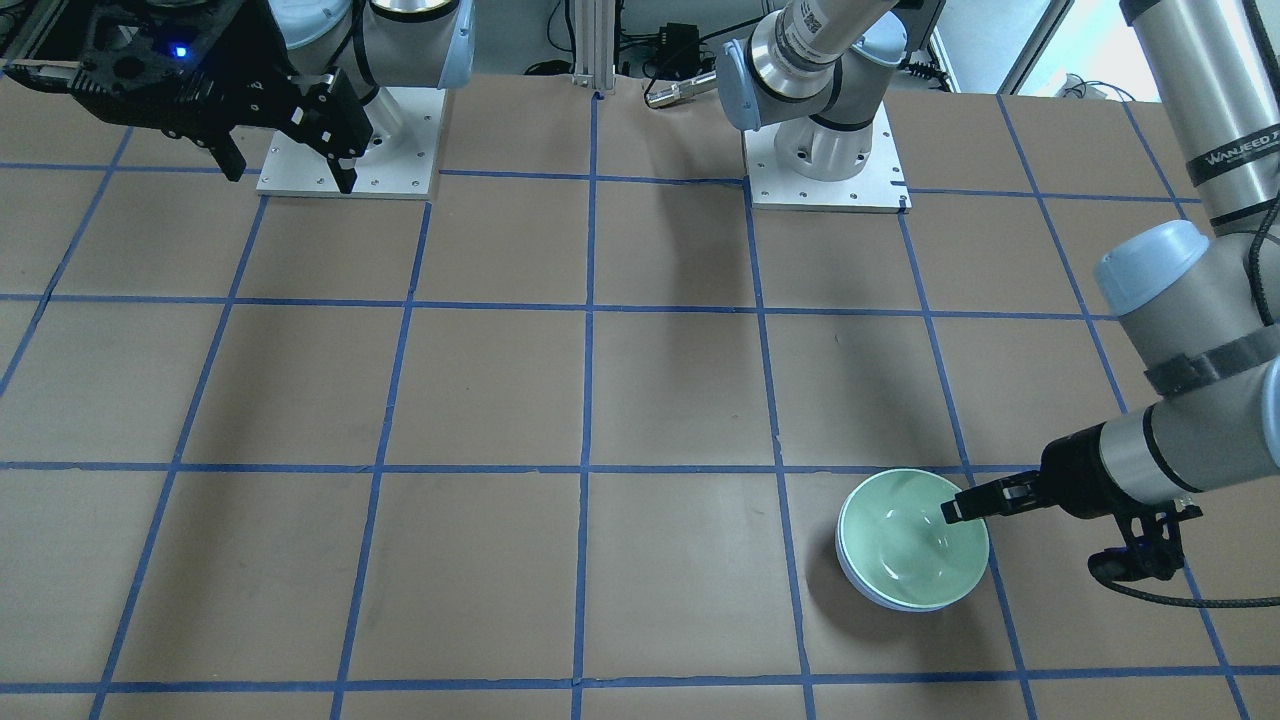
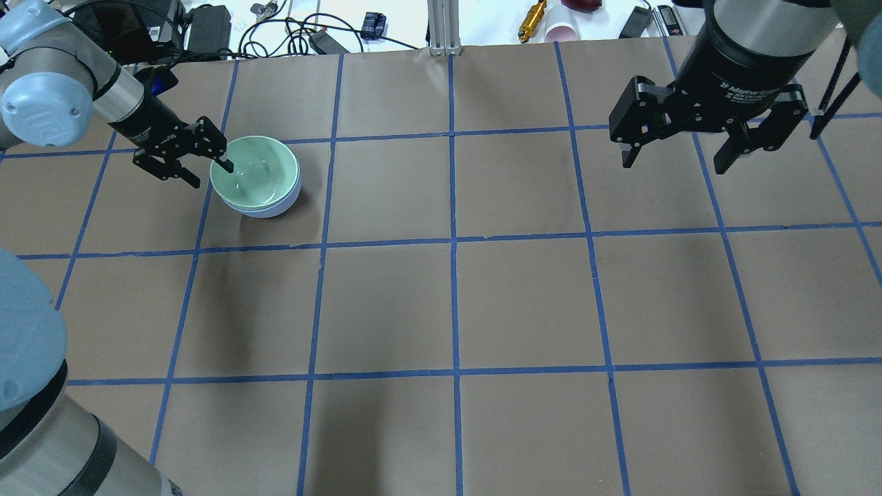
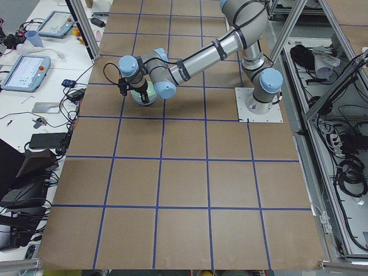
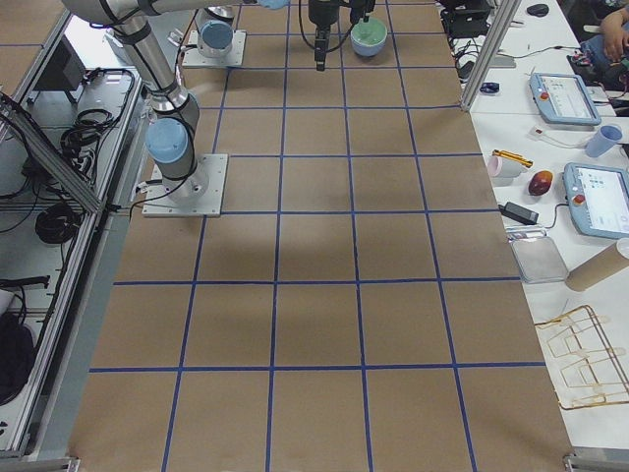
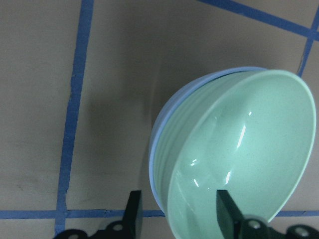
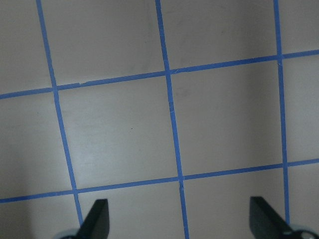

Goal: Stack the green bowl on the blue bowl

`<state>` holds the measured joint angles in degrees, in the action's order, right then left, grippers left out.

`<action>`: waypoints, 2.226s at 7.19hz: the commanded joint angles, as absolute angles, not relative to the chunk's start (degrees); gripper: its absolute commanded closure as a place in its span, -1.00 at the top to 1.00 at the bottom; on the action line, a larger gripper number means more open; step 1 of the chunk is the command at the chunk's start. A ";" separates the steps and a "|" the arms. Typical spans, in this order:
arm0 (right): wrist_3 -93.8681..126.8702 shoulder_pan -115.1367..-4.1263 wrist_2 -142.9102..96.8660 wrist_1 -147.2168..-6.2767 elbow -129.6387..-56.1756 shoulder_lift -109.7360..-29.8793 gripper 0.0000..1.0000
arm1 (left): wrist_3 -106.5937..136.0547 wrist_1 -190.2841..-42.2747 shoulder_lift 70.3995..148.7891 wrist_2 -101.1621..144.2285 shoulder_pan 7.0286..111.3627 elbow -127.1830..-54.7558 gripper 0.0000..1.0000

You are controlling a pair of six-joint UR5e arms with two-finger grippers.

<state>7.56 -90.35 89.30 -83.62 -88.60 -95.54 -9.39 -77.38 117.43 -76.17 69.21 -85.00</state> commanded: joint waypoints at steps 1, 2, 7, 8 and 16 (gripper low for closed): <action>7.56 -90.35 89.30 -83.67 -88.59 -95.54 1.00 | -8.70 -78.30 114.45 -79.16 70.04 -84.20 1.00; 7.56 -90.35 89.30 -83.58 -88.59 -95.54 1.00 | -8.61 -78.83 112.17 -83.19 72.83 -83.59 1.00; 7.56 -90.35 89.30 -83.58 -88.68 -95.54 1.00 | -8.61 -84.89 98.64 -87.00 87.86 -83.67 1.00; 7.56 -90.35 89.30 -83.67 -88.59 -95.54 1.00 | -8.61 -86.56 96.35 -88.32 89.37 -84.11 1.00; 7.56 -90.35 89.30 -83.67 -88.59 -95.54 1.00 | -8.70 -91.41 91.50 -89.47 88.95 -84.46 1.00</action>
